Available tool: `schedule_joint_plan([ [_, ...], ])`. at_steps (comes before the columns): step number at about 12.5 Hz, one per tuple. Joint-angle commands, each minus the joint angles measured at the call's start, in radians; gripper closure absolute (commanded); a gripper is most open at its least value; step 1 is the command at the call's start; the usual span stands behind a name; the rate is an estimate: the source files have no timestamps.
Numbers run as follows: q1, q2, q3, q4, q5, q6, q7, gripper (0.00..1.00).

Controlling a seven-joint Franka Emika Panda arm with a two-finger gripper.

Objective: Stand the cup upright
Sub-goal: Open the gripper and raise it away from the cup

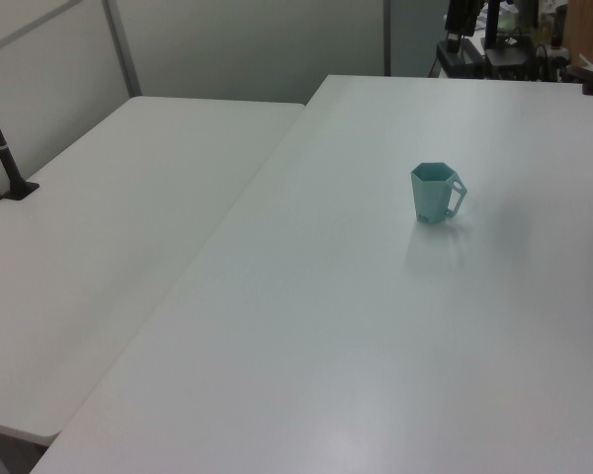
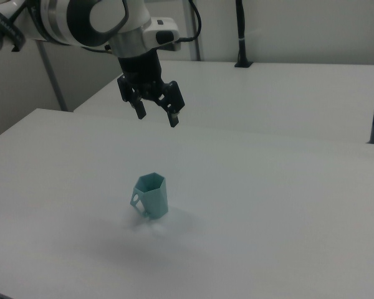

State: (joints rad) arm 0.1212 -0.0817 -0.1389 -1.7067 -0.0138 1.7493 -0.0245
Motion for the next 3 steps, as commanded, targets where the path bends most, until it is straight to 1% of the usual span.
schedule_joint_plan([
  [1,0.008,-0.007,0.001,0.002,0.006,-0.077,-0.023,0.00],
  [3,0.009,-0.007,0.001,0.002,0.006,-0.080,-0.011,0.00],
])
